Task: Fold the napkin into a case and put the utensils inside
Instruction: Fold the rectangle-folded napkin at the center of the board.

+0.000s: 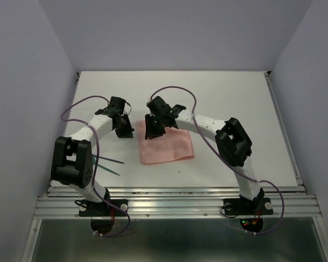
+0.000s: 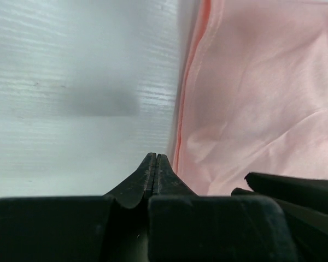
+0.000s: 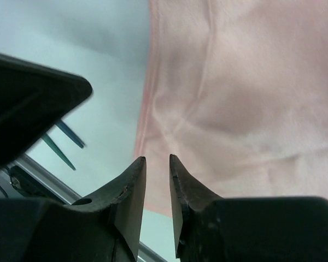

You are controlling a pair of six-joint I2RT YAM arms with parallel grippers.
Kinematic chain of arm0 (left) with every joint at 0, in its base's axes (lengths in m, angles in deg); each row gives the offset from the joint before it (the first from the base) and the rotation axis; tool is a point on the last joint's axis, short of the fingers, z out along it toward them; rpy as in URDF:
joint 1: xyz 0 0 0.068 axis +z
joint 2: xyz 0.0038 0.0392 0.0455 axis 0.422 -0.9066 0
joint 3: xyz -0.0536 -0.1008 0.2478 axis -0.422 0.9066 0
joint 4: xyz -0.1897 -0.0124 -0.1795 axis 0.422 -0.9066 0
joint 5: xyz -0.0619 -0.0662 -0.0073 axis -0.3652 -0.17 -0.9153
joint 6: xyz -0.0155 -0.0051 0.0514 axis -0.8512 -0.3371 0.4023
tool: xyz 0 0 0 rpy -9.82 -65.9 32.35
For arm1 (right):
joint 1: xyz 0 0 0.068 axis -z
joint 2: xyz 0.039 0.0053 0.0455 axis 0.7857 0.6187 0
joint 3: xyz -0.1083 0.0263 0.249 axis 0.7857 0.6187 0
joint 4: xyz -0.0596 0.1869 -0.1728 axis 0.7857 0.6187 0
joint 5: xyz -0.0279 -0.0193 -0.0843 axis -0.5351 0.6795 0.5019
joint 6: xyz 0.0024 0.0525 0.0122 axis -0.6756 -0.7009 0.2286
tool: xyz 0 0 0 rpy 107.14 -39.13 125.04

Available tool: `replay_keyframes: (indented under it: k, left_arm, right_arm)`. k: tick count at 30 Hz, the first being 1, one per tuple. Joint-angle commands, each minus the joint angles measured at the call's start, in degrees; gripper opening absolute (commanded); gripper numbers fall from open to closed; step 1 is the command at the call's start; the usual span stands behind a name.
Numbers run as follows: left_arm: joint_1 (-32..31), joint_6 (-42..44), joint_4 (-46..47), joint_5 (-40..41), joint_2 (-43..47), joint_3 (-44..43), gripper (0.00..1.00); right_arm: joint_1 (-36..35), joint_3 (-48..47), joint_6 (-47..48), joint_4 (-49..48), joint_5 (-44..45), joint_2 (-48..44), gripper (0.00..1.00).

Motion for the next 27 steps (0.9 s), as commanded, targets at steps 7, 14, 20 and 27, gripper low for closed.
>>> replay_keyframes:
  k: [7,14,20,27]
  left_arm:
    - [-2.10,1.27,2.64,-5.89,0.54,-3.61,0.04]
    - [-7.11,1.71,3.43,-9.58,-0.34,-1.16,0.02]
    - [-8.52,2.85,1.50,-7.66,-0.86,4.64,0.00]
    - [-8.52,3.64,-1.57,-5.54,-2.79,5.61,0.00]
  right_arm:
    - [0.00,20.30,1.49,-6.37,3.80,-17.37,0.21]
    - [5.62,30.86,-0.97,-6.28,5.30,-25.03,0.18]
    - [9.14,36.76,0.26,-4.00,8.03,-28.20,0.17]
    - [9.14,39.31,1.49,-2.24,6.98,-25.22,0.16]
